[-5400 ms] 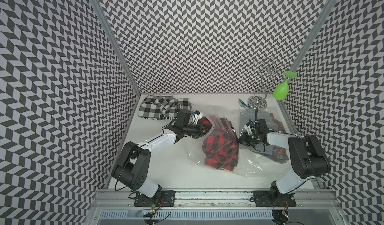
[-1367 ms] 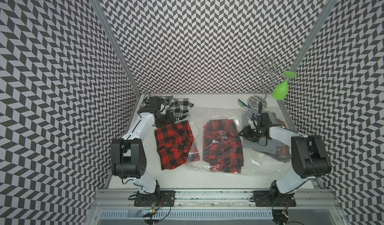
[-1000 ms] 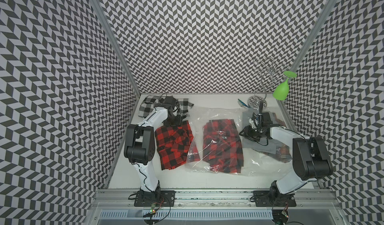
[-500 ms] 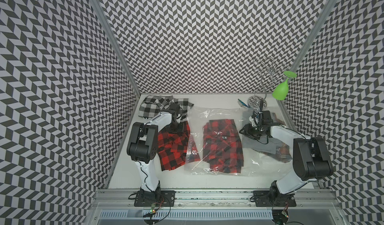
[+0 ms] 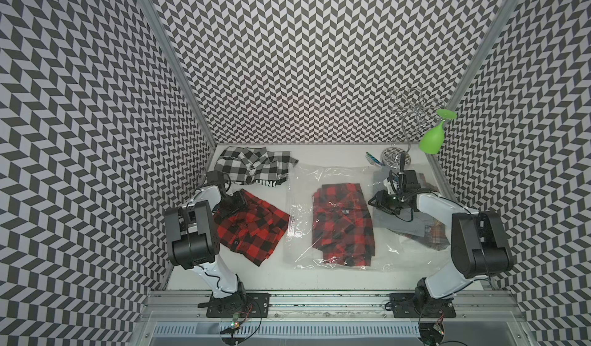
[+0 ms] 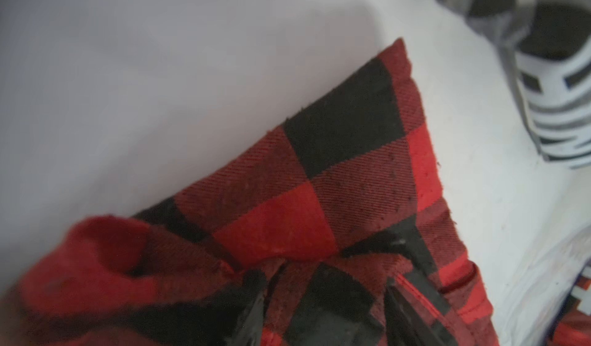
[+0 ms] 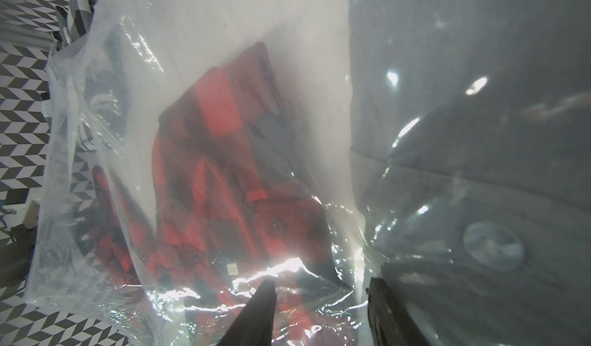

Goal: Take the shirt out of the vacuum bag
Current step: Place the shirt at the center of the board, then pick up the shirt from the center of the board.

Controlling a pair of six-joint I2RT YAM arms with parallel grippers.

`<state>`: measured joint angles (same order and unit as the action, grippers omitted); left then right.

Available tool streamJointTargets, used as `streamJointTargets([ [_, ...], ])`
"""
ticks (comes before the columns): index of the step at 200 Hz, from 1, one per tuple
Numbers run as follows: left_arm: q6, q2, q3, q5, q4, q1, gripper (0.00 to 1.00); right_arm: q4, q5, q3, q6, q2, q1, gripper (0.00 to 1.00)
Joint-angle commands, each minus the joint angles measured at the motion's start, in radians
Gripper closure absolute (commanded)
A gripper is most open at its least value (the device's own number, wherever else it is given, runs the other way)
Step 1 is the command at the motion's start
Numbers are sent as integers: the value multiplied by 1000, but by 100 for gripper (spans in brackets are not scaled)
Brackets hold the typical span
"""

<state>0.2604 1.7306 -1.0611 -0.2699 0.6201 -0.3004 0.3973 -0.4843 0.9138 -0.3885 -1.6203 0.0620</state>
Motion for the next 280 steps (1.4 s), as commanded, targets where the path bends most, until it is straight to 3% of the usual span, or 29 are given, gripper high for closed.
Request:
streamJointTargets([
  [1, 47, -45, -4, 50, 2, -27, 34, -18, 1, 3, 7, 43, -8, 50],
  [27, 57, -145, -81, 67, 54, 5, 30, -18, -5, 3, 7, 46, -9, 50],
  [57, 57, -230, -135, 65, 134, 180, 25, -17, -2, 8, 10, 42, -8, 50],
  [79, 75, -269, -76, 78, 167, 334, 22, -16, -7, 12, 9, 36, -9, 50],
  [117, 122, -331, 64, 118, 214, 509, 19, -14, -12, 15, 10, 37, -8, 50],
  [123, 129, -340, 80, 127, 222, 523, 18, -14, -13, 16, 11, 38, -8, 50],
  [130, 129, -349, 96, 133, 229, 535, 9, -15, -14, 14, 10, 41, -9, 50],
  [146, 149, -363, 128, 138, 240, 562, 8, -17, -17, 8, 11, 42, -9, 50],
  [208, 182, -280, 185, 227, 217, 658, 10, -35, -31, -7, 10, 42, -9, 50],
  [280, 197, -152, 103, 326, 256, 728, 14, -52, -50, -27, 8, 53, -8, 50],
])
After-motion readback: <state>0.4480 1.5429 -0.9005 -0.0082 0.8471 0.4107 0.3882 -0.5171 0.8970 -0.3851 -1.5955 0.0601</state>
